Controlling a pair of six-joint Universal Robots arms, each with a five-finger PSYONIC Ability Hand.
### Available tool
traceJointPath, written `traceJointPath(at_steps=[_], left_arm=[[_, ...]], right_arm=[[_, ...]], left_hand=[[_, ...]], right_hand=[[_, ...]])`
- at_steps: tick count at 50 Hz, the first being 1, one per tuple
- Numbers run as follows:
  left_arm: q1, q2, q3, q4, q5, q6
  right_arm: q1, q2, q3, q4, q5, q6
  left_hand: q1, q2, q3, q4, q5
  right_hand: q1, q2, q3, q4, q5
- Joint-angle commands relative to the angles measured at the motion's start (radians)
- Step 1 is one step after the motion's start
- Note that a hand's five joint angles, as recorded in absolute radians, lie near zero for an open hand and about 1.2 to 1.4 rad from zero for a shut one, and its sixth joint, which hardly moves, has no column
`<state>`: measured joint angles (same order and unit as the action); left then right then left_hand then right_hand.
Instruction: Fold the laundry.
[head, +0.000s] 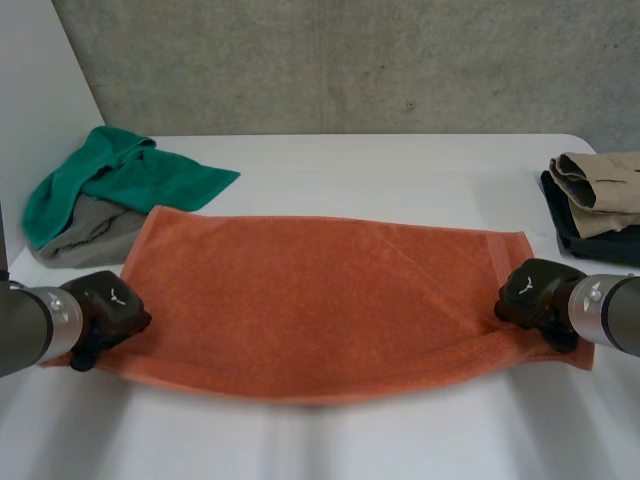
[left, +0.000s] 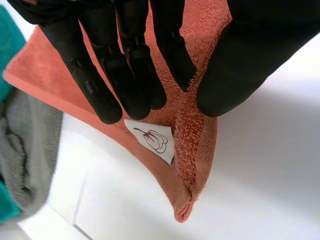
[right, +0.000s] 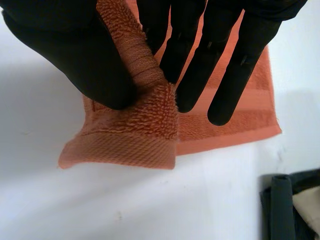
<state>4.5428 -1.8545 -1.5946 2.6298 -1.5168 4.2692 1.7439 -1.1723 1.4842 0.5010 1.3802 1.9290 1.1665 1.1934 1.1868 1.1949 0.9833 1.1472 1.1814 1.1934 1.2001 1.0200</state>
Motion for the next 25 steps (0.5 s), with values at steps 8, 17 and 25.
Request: traceJointPath(at_steps=[8, 17, 25], left_arm=[[-0.094, -0.330, 0.589, 0.265, -0.016, -0.173], [-0.100, -0.403, 1.143, 0.576, -0.175, -0.491], [-0.113, -0.382, 1.129, 0.636, -0.201, -0.583]], right_arm=[[0.075, 0.250, -0.411, -0.215, 0.103, 0.318], [0.111, 0.289, -0.775, -0.637, 0.267, 0.652], [0.112, 0.244, -0.762, -0.811, 0.140, 0.716]], left_hand=[[0.230, 0.203, 0.209, 0.201, 0.238], [0.230, 0.203, 0.209, 0.201, 0.238], [0.230, 0.203, 0.209, 0.201, 0.238]], right_hand=[[0.249, 0.215, 0.203, 0.196, 0.202], [0.249, 0.215, 0.203, 0.196, 0.202], [0.249, 0.215, 0.203, 0.196, 0.202]])
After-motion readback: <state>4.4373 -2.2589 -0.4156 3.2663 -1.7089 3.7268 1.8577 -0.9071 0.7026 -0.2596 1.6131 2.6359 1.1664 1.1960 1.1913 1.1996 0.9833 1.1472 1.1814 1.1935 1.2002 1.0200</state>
